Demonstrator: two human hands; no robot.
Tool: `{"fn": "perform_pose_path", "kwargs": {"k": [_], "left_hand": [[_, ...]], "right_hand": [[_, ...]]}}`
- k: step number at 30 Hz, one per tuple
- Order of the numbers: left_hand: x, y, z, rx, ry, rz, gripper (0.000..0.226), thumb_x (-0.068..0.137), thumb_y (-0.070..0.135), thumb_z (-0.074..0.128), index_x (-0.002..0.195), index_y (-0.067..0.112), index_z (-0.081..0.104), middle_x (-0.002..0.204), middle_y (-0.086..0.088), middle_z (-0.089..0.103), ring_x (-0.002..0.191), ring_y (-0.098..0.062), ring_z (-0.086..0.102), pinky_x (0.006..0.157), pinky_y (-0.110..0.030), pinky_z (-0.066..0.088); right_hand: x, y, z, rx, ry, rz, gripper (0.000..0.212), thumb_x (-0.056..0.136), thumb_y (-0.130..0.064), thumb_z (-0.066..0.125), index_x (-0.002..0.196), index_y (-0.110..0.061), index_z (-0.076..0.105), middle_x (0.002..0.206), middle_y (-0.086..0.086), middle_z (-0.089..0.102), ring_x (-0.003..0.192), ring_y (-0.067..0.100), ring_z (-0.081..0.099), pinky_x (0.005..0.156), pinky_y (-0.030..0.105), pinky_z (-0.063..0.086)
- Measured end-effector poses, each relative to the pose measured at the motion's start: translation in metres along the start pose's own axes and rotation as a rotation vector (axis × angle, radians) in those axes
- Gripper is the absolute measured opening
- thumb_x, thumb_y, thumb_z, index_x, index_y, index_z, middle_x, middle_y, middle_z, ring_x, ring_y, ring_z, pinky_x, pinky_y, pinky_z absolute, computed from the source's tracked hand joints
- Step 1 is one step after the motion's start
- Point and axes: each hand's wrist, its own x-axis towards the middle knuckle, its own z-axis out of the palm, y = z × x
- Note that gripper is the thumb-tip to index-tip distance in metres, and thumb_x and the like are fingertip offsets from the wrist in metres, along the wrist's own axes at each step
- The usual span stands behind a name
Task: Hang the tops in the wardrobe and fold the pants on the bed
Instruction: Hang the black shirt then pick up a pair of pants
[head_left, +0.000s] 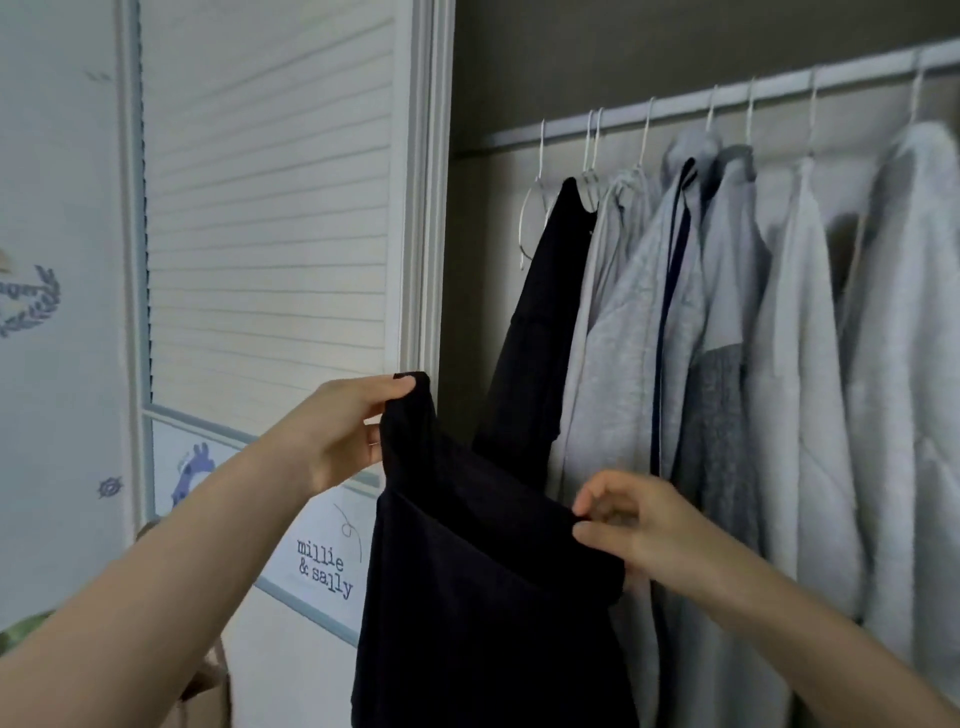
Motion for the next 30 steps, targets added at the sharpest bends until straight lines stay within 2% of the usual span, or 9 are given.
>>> {"fn": "perform_pose_path", "kwargs": {"k": [3, 6, 8, 10, 13, 16, 20, 23, 30], "left_hand": [[0.015, 0.018, 0.007, 0.104, -0.003, 0.085, 0.015, 0.090, 0.017, 0.067, 0.084, 0.011, 0.079, 0.086, -0.001, 0.074, 0.070, -0.013, 0.069, 0.058, -0.024, 0.055], [0.031, 0.038, 0.013, 0.080, -0.049, 0.135, 0.015, 0.090, 0.017, 0.066, 0.091, 0.009, 0.078, 0.094, -0.006, 0.072, 0.088, -0.021, 0.065, 0.085, -0.037, 0.056], [0.039, 0.048, 0.017, 0.082, -0.072, 0.153, 0.023, 0.092, 0.017, 0.064, 0.106, 0.001, 0.073, 0.105, -0.013, 0.070, 0.096, -0.024, 0.063, 0.097, -0.042, 0.050], [0.047, 0.053, 0.020, 0.139, -0.094, 0.196, 0.023, 0.093, 0.017, 0.063, 0.105, 0.001, 0.073, 0.103, -0.014, 0.072, 0.090, -0.021, 0.067, 0.084, -0.035, 0.057], [0.055, 0.055, 0.024, 0.277, -0.067, 0.280, 0.020, 0.093, 0.022, 0.065, 0.098, 0.006, 0.076, 0.097, -0.012, 0.075, 0.088, -0.022, 0.071, 0.076, -0.031, 0.056], [0.062, 0.056, 0.021, 0.325, -0.052, 0.309, 0.019, 0.091, 0.025, 0.066, 0.098, 0.011, 0.077, 0.097, -0.007, 0.076, 0.092, -0.022, 0.073, 0.081, -0.032, 0.057], [0.062, 0.058, 0.015, 0.222, -0.082, 0.263, 0.017, 0.089, 0.021, 0.069, 0.099, 0.010, 0.077, 0.091, -0.006, 0.076, 0.082, -0.015, 0.072, 0.065, -0.022, 0.054], [0.062, 0.056, 0.013, 0.210, -0.086, 0.258, 0.015, 0.089, 0.020, 0.070, 0.095, 0.010, 0.078, 0.091, -0.009, 0.076, 0.080, -0.016, 0.072, 0.064, -0.021, 0.055], [0.068, 0.054, 0.016, 0.228, -0.073, 0.277, 0.014, 0.089, 0.021, 0.069, 0.088, 0.012, 0.080, 0.083, -0.006, 0.075, 0.074, -0.014, 0.072, 0.059, -0.019, 0.052]], "right_hand": [[0.018, -0.031, 0.003, -0.209, 0.088, -0.164, 0.015, 0.088, -0.017, 0.065, 0.088, -0.029, 0.056, 0.071, -0.003, 0.067, 0.051, 0.014, 0.066, 0.050, 0.025, 0.053], [0.056, -0.072, -0.002, -0.292, 0.258, -0.369, 0.014, 0.090, -0.020, 0.058, 0.082, -0.032, 0.056, 0.072, -0.006, 0.068, 0.048, 0.009, 0.066, 0.053, 0.027, 0.054], [0.091, -0.101, -0.007, -0.316, 0.378, -0.486, 0.017, 0.087, -0.017, 0.056, 0.076, -0.031, 0.058, 0.067, -0.004, 0.067, 0.053, 0.001, 0.065, 0.054, 0.016, 0.050], [0.129, -0.132, -0.011, -0.367, 0.497, -0.583, 0.019, 0.083, -0.013, 0.055, 0.074, -0.030, 0.056, 0.064, -0.007, 0.060, 0.062, -0.003, 0.059, 0.055, 0.006, 0.041], [0.185, -0.167, -0.015, -0.432, 0.544, -0.659, 0.017, 0.084, -0.005, 0.051, 0.088, -0.020, 0.055, 0.079, -0.006, 0.054, 0.073, 0.006, 0.052, 0.064, 0.013, 0.033], [0.232, -0.183, -0.019, -0.539, 0.582, -0.579, 0.020, 0.088, -0.005, 0.047, 0.107, -0.006, 0.054, 0.104, 0.009, 0.057, 0.095, 0.021, 0.052, 0.075, 0.021, 0.034], [0.252, -0.175, -0.031, -0.752, 0.728, -0.346, 0.038, 0.088, -0.009, 0.052, 0.121, 0.007, 0.043, 0.125, 0.025, 0.048, 0.116, 0.041, 0.047, 0.095, 0.038, 0.039], [0.255, -0.165, -0.046, -0.778, 0.827, -0.259, 0.048, 0.086, -0.009, 0.056, 0.125, 0.010, 0.035, 0.130, 0.028, 0.043, 0.120, 0.043, 0.045, 0.098, 0.041, 0.039], [0.289, -0.168, -0.074, -0.860, 0.738, 0.091, 0.070, 0.088, -0.009, 0.049, 0.141, 0.019, 0.014, 0.143, 0.027, 0.036, 0.130, 0.040, 0.041, 0.104, 0.042, 0.041]]}}
